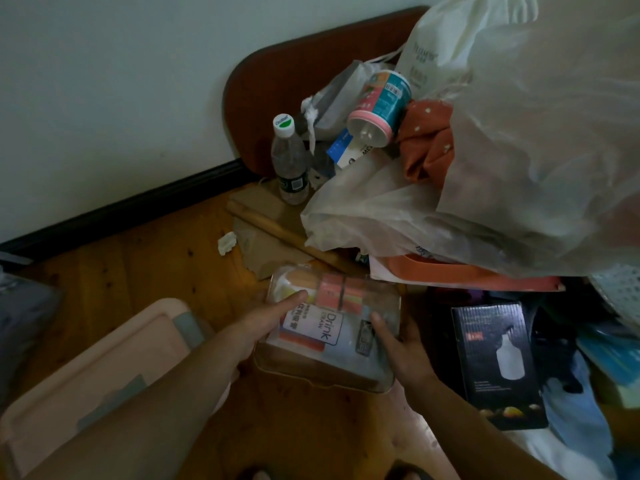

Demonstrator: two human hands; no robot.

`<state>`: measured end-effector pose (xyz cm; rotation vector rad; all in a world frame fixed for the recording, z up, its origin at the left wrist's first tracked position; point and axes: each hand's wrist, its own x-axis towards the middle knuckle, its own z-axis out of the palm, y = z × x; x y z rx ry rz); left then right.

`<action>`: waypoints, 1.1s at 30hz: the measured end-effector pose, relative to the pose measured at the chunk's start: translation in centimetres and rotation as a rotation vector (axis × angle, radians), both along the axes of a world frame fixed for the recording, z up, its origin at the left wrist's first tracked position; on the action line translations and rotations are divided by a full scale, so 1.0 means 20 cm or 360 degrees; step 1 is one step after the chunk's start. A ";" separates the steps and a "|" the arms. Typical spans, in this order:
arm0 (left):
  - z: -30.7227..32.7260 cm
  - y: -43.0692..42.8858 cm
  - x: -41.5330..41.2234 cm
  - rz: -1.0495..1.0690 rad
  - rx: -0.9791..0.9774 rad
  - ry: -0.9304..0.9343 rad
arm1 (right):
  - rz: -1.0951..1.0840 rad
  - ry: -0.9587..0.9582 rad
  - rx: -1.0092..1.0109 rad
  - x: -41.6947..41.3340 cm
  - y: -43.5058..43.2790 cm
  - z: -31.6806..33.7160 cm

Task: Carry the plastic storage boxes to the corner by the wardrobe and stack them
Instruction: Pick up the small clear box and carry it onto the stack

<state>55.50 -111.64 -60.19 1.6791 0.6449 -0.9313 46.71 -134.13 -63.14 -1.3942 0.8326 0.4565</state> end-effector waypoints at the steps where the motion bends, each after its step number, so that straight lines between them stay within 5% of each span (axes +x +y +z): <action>1: -0.01 0.00 -0.01 -0.0006 -0.0012 -0.0004 | -0.0013 -0.0008 0.0017 0.00 0.01 0.00; 33: 0.01 -0.01 -0.17 0.0226 -0.0158 0.0016 | -0.0091 0.0004 -0.0078 -0.18 0.05 0.16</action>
